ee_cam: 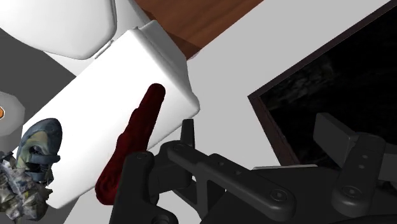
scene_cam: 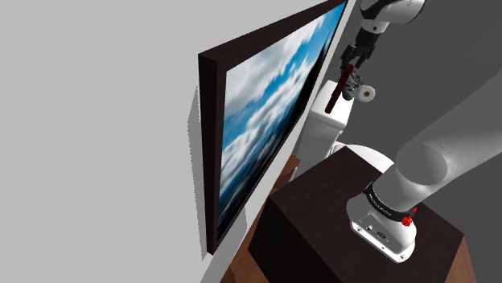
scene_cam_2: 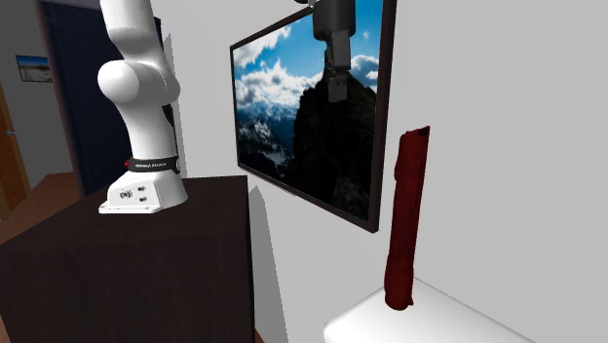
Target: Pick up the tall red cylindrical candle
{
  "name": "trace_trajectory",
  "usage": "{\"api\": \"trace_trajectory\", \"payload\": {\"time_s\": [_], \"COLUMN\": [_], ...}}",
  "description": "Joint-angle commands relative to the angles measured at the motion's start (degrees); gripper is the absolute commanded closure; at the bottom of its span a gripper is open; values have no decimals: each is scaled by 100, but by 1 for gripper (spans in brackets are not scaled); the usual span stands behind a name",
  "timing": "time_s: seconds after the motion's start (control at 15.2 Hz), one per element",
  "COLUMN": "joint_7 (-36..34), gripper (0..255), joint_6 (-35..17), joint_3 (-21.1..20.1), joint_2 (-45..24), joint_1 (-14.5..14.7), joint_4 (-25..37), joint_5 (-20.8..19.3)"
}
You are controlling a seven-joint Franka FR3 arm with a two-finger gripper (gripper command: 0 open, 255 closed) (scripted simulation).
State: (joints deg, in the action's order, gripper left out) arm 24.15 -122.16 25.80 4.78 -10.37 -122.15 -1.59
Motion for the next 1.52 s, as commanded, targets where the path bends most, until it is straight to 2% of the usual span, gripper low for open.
{"api": "trace_trajectory", "payload": {"time_s": [0.0,0.33,0.66,1.32,1.39,1.45], "joint_7": [247,866,1390,1567,1567,1567], "gripper": [0,0,0,0,255,255], "joint_6": [-169,-413,-451,-922,-915,-918], "joint_3": [133,312,292,182,180,179], "joint_2": [-360,-1361,-2380,-2683,-2693,-2696], "joint_1": [-73,-363,-851,-949,-952,-952], "joint_4": [256,1085,2108,1911,1926,1926], "joint_5": [223,952,1696,1933,1937,1938]}}
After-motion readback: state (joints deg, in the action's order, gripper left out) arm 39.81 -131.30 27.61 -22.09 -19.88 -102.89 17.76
